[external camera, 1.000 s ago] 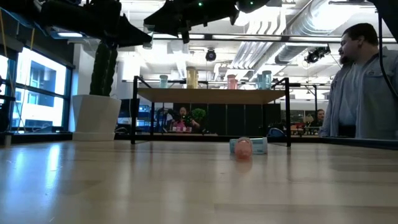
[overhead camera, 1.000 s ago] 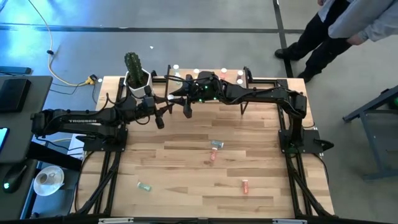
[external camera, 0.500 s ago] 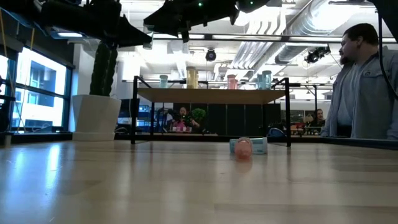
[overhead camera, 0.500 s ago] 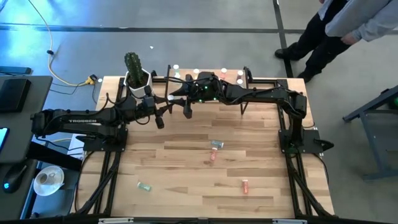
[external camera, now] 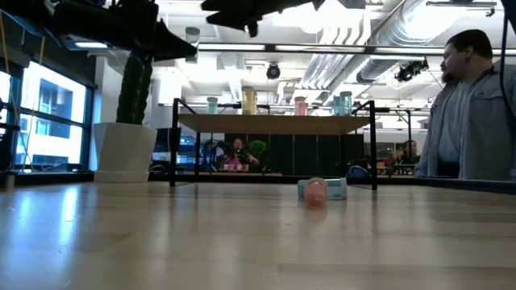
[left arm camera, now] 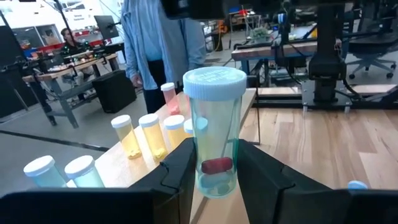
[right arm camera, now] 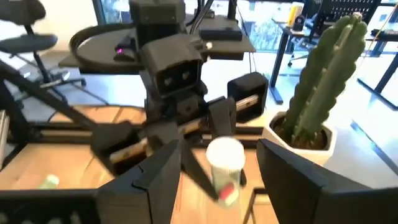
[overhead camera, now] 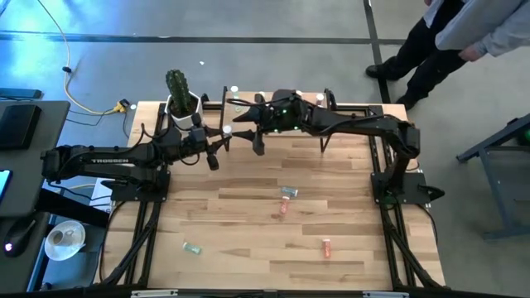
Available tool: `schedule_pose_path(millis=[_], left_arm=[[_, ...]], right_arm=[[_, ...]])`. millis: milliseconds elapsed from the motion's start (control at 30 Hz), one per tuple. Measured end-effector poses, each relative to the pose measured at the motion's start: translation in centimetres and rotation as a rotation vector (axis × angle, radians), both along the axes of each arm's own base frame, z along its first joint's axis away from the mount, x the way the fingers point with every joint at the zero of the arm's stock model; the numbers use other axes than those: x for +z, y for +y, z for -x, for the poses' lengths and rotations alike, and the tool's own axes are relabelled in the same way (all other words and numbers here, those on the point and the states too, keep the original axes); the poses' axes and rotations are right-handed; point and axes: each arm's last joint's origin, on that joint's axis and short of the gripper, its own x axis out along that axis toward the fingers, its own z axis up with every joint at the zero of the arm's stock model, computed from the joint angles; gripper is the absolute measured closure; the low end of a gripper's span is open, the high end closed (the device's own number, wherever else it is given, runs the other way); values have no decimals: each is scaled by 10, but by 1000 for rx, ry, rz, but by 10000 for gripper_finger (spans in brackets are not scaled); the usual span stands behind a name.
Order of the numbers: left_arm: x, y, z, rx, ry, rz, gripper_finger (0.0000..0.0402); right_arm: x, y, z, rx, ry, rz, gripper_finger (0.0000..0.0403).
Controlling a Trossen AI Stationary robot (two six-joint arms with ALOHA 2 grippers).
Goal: Pick and place medicine bottles onto shelf by color
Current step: Put the light blue pill bottle on the shelf aligned with the other light blue pill bottle
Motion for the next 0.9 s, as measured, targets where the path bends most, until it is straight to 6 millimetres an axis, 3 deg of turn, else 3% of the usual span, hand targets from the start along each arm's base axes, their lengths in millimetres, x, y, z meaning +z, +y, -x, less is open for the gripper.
schedule_pose_path(millis=[133, 233, 900], left_arm=[[4, 0, 0, -2, -41, -3, 307], [8, -1, -1, -47, -84, -10, 307], [18, -12, -4, -224, -193, -32, 307]], right_arm=[[10, 3, 14, 14, 53, 38, 199], [6, 4, 16, 35, 102, 85, 199], [-9, 20, -9, 115, 9, 93, 199]])
